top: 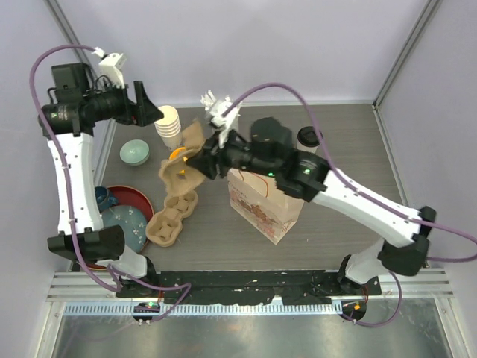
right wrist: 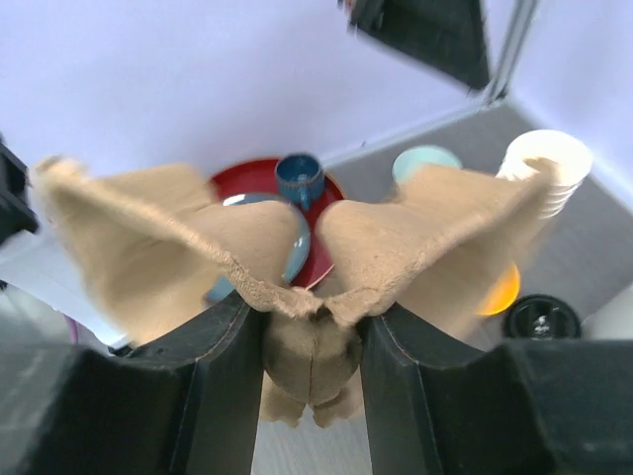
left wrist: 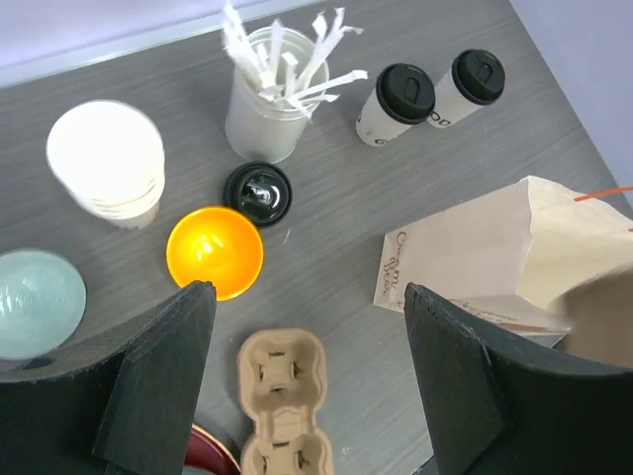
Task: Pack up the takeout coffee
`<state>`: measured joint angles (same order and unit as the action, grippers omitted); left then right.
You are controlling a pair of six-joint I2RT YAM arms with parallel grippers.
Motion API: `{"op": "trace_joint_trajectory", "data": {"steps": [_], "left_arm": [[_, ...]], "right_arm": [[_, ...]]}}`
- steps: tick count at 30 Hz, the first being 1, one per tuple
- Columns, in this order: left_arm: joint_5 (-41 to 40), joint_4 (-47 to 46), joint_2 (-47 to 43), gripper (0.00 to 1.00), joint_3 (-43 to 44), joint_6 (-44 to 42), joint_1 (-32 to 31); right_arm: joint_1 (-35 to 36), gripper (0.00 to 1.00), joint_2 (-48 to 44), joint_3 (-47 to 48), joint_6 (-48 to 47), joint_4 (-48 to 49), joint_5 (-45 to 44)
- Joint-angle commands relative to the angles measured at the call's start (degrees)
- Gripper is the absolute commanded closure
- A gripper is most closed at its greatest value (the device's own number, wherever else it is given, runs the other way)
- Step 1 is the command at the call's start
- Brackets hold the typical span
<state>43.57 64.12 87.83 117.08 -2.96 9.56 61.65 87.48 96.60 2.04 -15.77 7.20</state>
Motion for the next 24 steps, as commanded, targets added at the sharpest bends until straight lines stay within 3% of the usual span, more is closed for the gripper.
{"op": "trace_joint_trajectory", "data": {"steps": [1, 3, 9, 11, 14, 18, 24], "left_arm": [[-8.7, 1.7, 4.1, 0.2, 6.2, -4.8, -12.4], [-10.5, 5.3, 7.6, 0.2, 8.8, -8.1, -19.8], [-10.9, 6.6, 14.6, 0.19, 19.5, -13.9, -30.5], [-11.8, 8.1, 16.1, 0.18, 21.0, -19.5, -34.1], [-10.5, 7.7, 15.8, 0.14, 18.1, -28.2, -40.6], [-10.3, 5.1, 15.2, 0.05, 13.3, -35.1, -44.1], [-11.8, 7.2, 21.1, 0.0, 17.8, -42.6, -48.6]], "right_arm": [[-2.8, 0.56, -10.5, -2.8, 3.2, 5.4, -2.2], [-5.2, 0.56, -12.8, -3.4, 2.7, 4.2, -5.1], [-14.8, 0.58, -20.3, -4.0, 0.6, -1.2, -16.1], [-17.8, 0.59, -21.8, -4.2, 0.1, -2.9, -18.7], [-24.9, 0.59, -24.5, -6.6, 0.3, -3.7, -19.0], [-34.6, 0.6, -26.4, -10.6, 2.3, -4.4, -16.4], [-49.7, 0.6, -27.2, -17.0, 5.9, -3.4, -11.4]]}}
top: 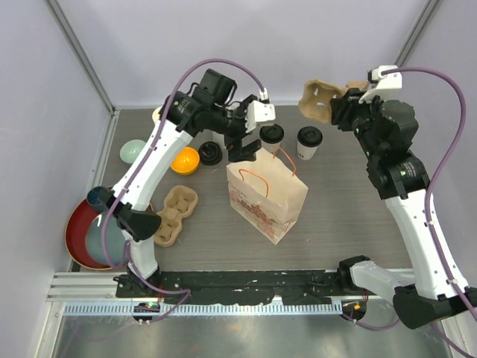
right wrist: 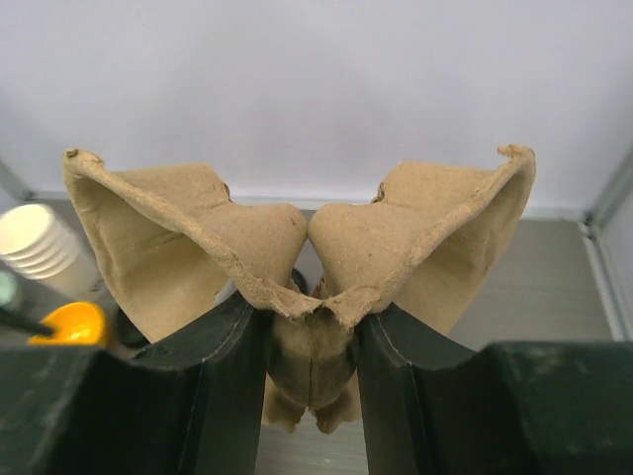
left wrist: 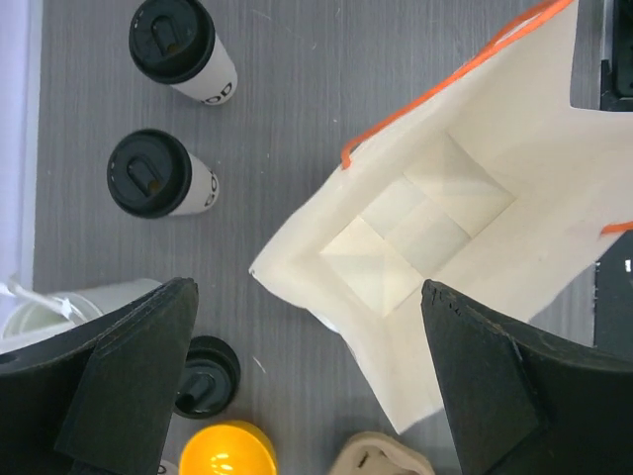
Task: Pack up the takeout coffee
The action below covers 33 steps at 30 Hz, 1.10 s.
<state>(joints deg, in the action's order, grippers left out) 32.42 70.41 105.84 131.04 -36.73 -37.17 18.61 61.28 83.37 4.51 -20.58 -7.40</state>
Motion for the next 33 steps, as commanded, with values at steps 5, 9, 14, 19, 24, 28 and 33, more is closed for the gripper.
{"op": "trace_joint_trajectory", "data": {"steps": [5, 9, 14, 19, 24, 28, 33], "left_arm": [[-4.3, 2.0, 7.3, 0.0, 5.3, -13.5, -4.8], [-5.0, 2.2, 9.9, 0.0, 5.4, -16.0, -5.8], [-4.9, 3.4, 12.1, 0.0, 5.9, -19.2, -6.2], [-5.7, 5.3, 13.2, 0.17, 6.2, -21.0, -6.3], [-5.9, 10.0, 12.5, 0.79, 6.5, -22.1, -6.4], [-9.3, 10.7, 9.0, 1.0, 3.3, -18.0, -6.4], [-18.5, 4.9, -0.2, 1.0, -4.9, -4.2, -6.5]], "right_arm": [[-14.3, 0.6, -4.1, -14.2, 5.6, 1.6, 0.4], [-17.7, 0.6, -5.0, -19.7, 4.6, -3.0, -0.3], [-21.9, 0.6, -4.1, -22.8, 3.8, -5.3, 3.9], [-22.0, 0.6, -3.0, -22.1, 2.2, -7.9, 3.4], [-22.0, 0.6, -1.1, -21.6, 1.1, -11.4, 3.9], [-22.0, 0.6, -1.6, -22.3, 0.4, -12.3, 5.2], [-22.0, 0.59, -0.3, -22.1, -0.7, -15.6, 6.6]]}}
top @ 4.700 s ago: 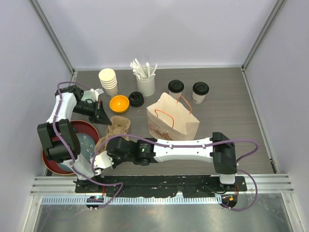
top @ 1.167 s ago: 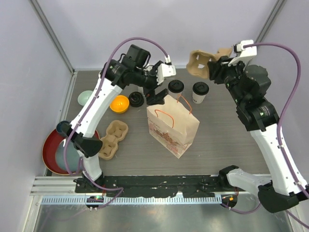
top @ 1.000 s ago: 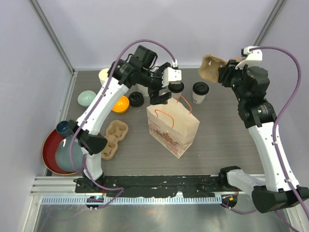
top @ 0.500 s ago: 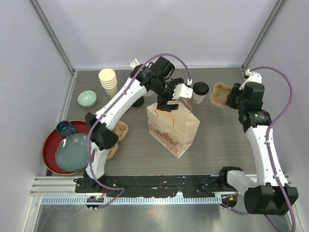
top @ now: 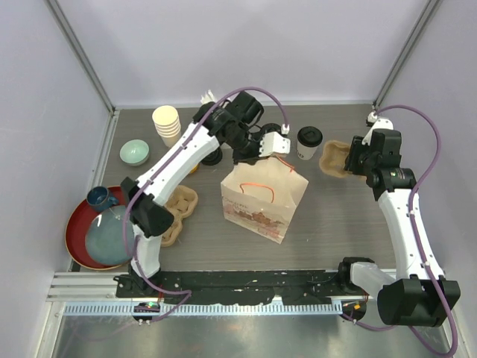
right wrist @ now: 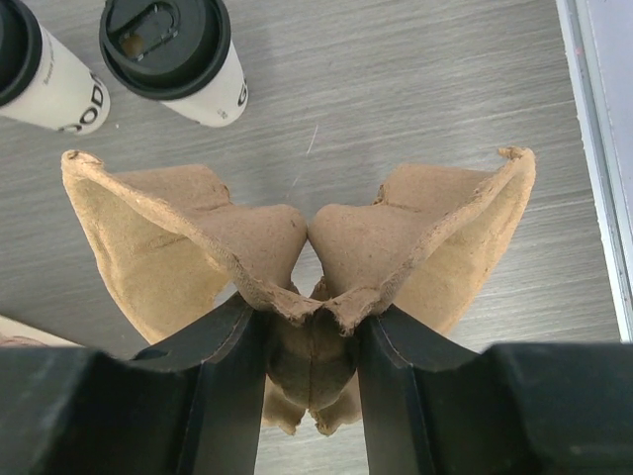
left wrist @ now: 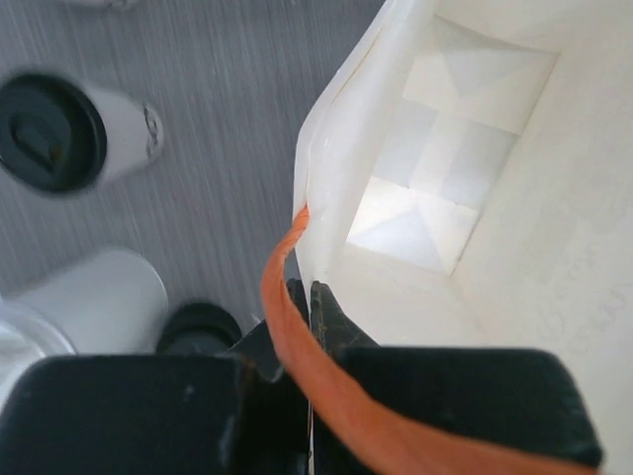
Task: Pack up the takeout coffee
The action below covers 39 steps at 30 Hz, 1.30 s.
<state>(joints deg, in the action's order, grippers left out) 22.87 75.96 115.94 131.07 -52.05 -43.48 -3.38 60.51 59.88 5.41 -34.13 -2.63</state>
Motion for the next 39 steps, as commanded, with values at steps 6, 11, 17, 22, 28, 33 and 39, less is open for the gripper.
{"op": "trace_joint_trajectory", "data": {"steps": [6, 11, 17, 22, 28, 33, 39], "left_arm": [[-29.3, -6.8, -20.9, 1.0, -19.1, 27.9, -0.3], [-41.7, -13.4, -30.5, 1.0, -32.2, 36.1, -0.1], [-45.7, -19.4, -35.5, 1.0, -38.9, 43.3, 0.0], [-43.5, -19.9, -36.6, 1.0, -42.4, 44.2, 0.0], [-38.9, -19.4, -37.0, 1.0, -43.4, 45.5, 1.2], [-34.4, -17.3, -37.0, 1.0, -43.4, 46.8, 1.2], [-34.6, -16.6, -37.5, 1.0, -43.7, 46.9, 0.6]], "right_arm": [[0.6, 0.6, 6.7, 1.7, -2.8, -5.0, 7.3], [6.1, 0.61, 10.8, 0.1, -5.0, -3.7, 5.5], [18.3, 0.57, 22.8, 2.1, -9.3, -6.9, 4.5], [19.5, 0.53, 29.7, 0.5, -7.3, -6.0, 0.0], [22.3, 0.33, 34.3, -1.4, -6.3, -2.4, 0.9], [22.3, 0.3, 35.6, -1.1, -5.6, -1.5, -0.9], [22.3, 0.41, 36.2, -0.8, -4.2, -1.4, -2.0]]}}
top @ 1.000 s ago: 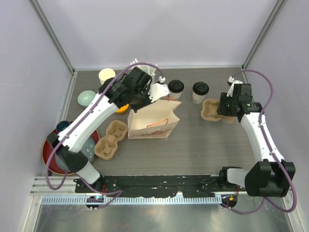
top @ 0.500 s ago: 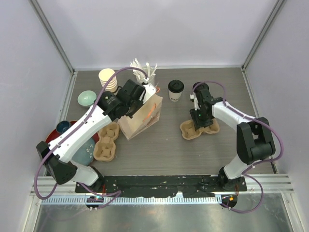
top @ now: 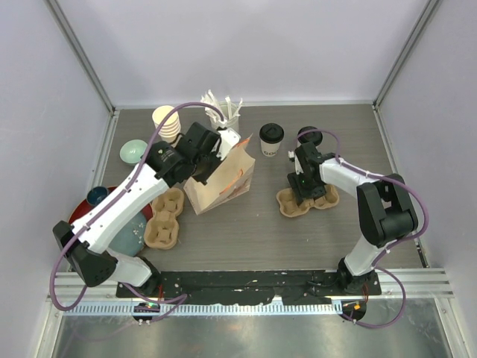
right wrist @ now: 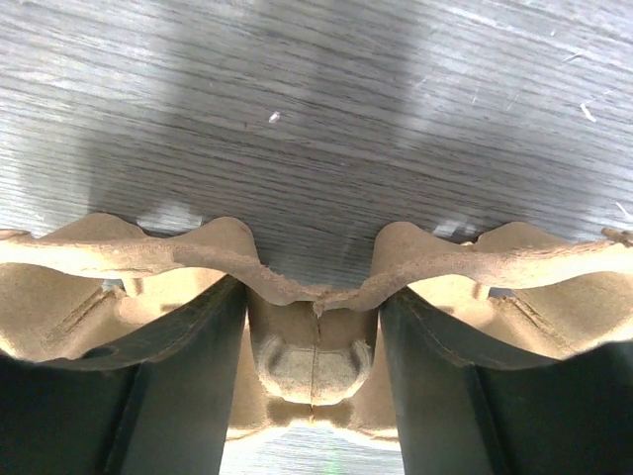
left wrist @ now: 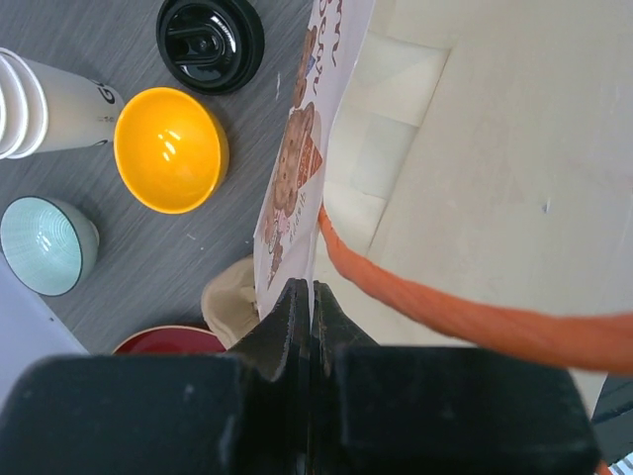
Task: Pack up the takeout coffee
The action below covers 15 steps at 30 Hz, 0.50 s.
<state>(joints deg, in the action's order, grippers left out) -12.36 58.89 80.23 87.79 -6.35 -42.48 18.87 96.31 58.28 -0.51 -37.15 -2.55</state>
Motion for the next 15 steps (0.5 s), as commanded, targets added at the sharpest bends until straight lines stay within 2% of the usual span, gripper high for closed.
{"op": "trace_joint_trajectory", "data": {"steps": [1, 4, 10, 15], "left_arm": [[-0.5, 0.3, -1.8, 1.0, -0.8, 0.8, -0.8], [-4.9, -0.4, -2.0, 1.0, -1.8, 0.5, -2.9], [-8.2, -1.3, -3.1, 1.0, -2.4, 1.5, -4.7], [-12.3, -0.6, -3.4, 1.0, 1.1, 0.7, -7.4]], "right_arm": [[0.0, 0.47, -0.2, 0.9, 1.9, 1.6, -2.3], [-0.1, 0.54, -2.2, 0.7, 2.4, 1.4, -3.2], [0.3, 0.58, -13.2, 0.4, 4.9, 0.7, -4.7], [2.9, 0.59, -24.7, 2.9, 5.9, -1.6, -6.2]]}}
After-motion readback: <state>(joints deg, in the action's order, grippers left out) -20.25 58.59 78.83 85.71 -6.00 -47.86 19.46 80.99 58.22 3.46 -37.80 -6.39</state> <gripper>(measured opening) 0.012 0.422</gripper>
